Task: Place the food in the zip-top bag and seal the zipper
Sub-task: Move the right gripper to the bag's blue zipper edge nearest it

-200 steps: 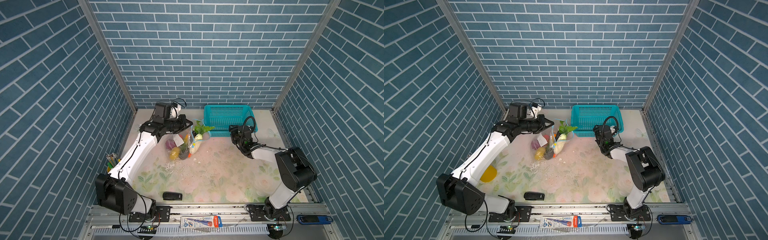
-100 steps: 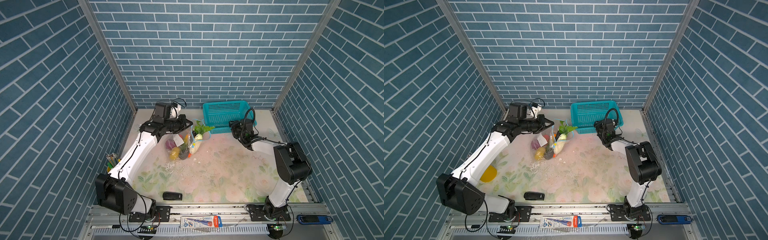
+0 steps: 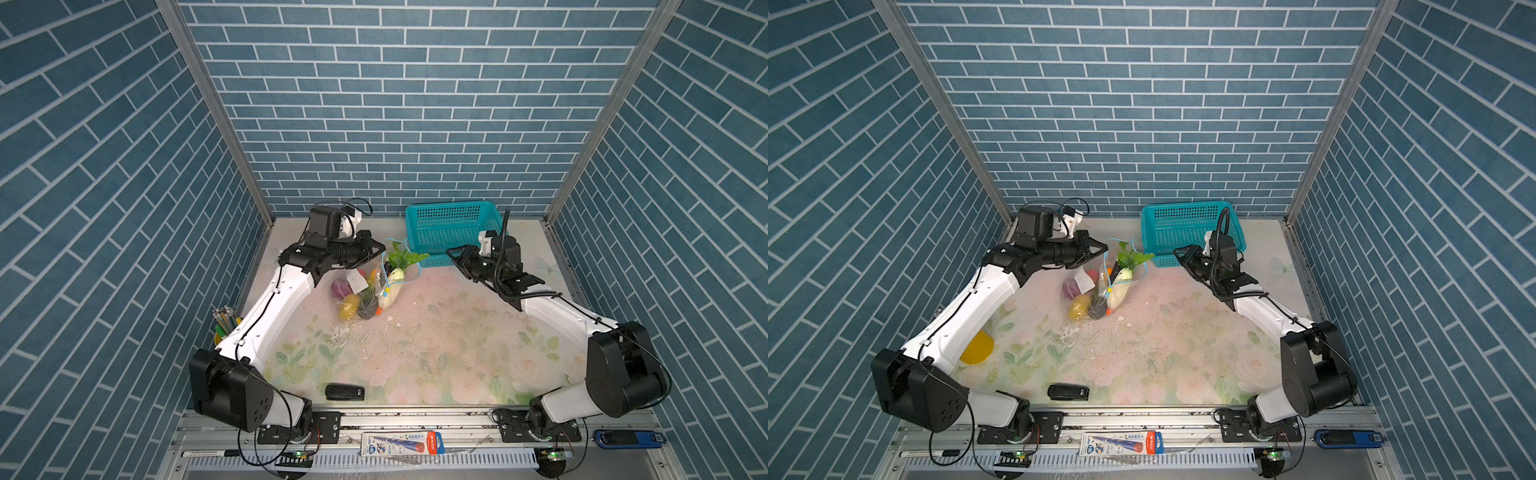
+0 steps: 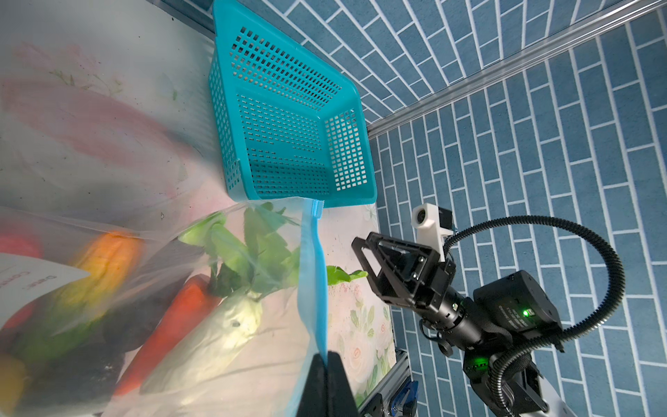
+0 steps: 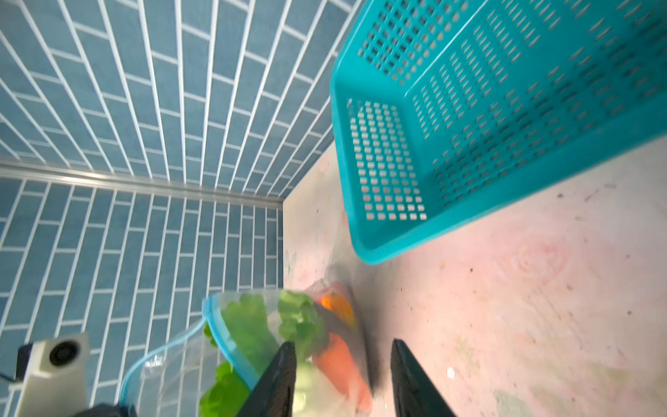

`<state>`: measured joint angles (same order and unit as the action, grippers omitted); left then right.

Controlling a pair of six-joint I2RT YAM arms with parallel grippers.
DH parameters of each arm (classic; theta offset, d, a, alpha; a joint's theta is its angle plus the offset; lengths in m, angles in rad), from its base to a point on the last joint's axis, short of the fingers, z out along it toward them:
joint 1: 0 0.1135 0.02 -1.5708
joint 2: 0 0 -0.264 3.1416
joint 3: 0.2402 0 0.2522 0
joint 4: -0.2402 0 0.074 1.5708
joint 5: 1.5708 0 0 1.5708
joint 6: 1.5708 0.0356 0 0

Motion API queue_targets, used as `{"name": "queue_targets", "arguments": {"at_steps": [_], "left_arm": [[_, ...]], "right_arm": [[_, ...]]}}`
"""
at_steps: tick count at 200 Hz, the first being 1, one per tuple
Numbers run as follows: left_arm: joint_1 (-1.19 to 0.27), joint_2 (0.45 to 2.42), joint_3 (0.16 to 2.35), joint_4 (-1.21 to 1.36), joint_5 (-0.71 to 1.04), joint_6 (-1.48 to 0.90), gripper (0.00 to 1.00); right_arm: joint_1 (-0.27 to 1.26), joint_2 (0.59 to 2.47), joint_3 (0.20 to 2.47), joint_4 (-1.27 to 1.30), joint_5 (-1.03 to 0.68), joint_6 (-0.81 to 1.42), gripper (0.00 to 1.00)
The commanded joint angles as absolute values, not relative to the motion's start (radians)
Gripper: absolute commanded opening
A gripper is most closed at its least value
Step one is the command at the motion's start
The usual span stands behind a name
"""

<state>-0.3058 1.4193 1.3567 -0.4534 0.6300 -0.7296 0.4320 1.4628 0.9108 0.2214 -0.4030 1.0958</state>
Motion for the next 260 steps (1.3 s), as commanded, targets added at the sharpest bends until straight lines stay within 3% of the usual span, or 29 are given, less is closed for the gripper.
{"name": "queue_targets", "arguments": {"at_steps": [1, 71, 129, 242, 260], "left_arm": [[-0.302, 1.398, 1.348, -0.439, 0.633, -0.728, 0.00], [-0.304, 1.394, 1.350, -0.448, 0.627, -0.729, 0.00], [-0.305, 1.392, 1.358, -0.452, 0.630, -0.728, 0.00], [-0.305, 1.388, 1.359, -0.454, 0.632, -0.724, 0.00], [-0.304, 1.388, 1.360, -0.459, 0.631, -0.724, 0.00]], "right_arm": [[0.475, 1.429, 0.830, 0.297, -0.524, 1.074, 0.38], [0.564, 1.468, 0.765, 0.621, -0.586, 1.139, 0.40], [0.590, 1.536, 0.797, 0.647, -0.584, 1.152, 0.36], [0.603, 1.558, 0.824, 0.657, -0.581, 1.120, 0.01], [0.607, 1.537, 0.835, 0.622, -0.574, 1.097, 0.00]]}}
